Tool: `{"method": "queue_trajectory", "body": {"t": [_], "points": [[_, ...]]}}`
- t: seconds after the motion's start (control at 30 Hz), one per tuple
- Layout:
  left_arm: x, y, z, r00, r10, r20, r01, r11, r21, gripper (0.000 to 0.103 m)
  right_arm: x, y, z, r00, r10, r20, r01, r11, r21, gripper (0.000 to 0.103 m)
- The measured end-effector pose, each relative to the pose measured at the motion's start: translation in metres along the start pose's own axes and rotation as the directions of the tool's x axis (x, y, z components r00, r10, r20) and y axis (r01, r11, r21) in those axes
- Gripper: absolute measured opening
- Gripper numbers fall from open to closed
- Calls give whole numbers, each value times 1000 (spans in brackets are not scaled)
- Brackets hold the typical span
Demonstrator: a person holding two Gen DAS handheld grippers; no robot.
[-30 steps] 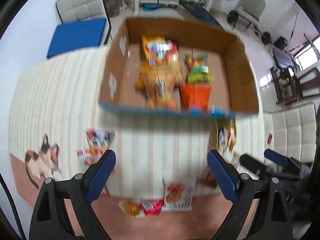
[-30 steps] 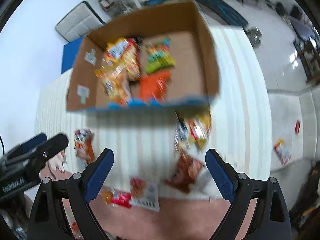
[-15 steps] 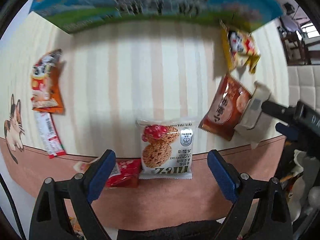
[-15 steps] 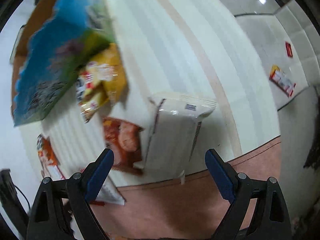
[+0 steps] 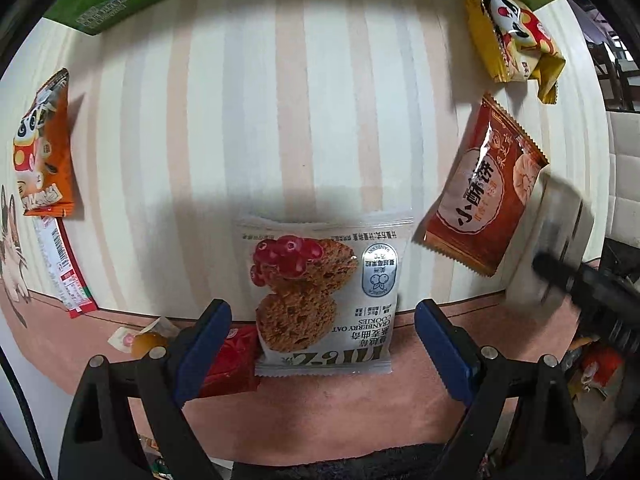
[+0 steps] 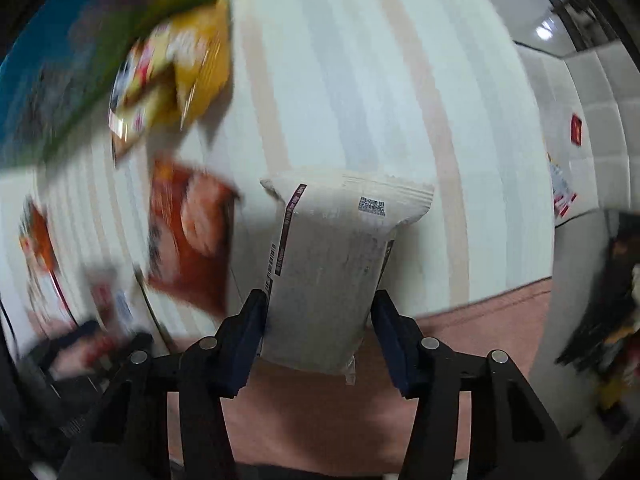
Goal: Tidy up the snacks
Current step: 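Grasp the white oat cookie packet with the left tool while the right tool grasps the white wafer packet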
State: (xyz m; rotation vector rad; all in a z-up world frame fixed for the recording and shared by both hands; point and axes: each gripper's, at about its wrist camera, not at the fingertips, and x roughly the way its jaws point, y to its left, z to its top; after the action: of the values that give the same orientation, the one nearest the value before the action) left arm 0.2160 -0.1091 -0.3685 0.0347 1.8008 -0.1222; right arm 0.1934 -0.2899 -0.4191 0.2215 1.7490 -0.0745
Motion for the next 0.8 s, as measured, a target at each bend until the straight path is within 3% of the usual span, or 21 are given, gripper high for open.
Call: {"method": "queue_trajectory", "body": {"t": [0.1,0.53,0.6,0.73,0.8], "points": [[5,-1,-1,1000,2,-8,-2,1000,8,94,5,4,-12,999,-27,-18,27,999,-47,57],[34,10,-3,1000,24,-14,-24,1000,10,91,18,-1,-10,1000,-23,-19,24,999,43,65],[35,11,-4,999,34,-1,-34,999,8,88,18,-1,-10,999,-36,-14,37,998,42,65],[32,9,-5,998,48,36,-49,999,10,71,23,15,-11,998,-69,-4,69,997,35,65],[33,8,-5,998,51,39,-51,999,10,71,24,20,-13,997,-82,5,82,996,34,65]]}}
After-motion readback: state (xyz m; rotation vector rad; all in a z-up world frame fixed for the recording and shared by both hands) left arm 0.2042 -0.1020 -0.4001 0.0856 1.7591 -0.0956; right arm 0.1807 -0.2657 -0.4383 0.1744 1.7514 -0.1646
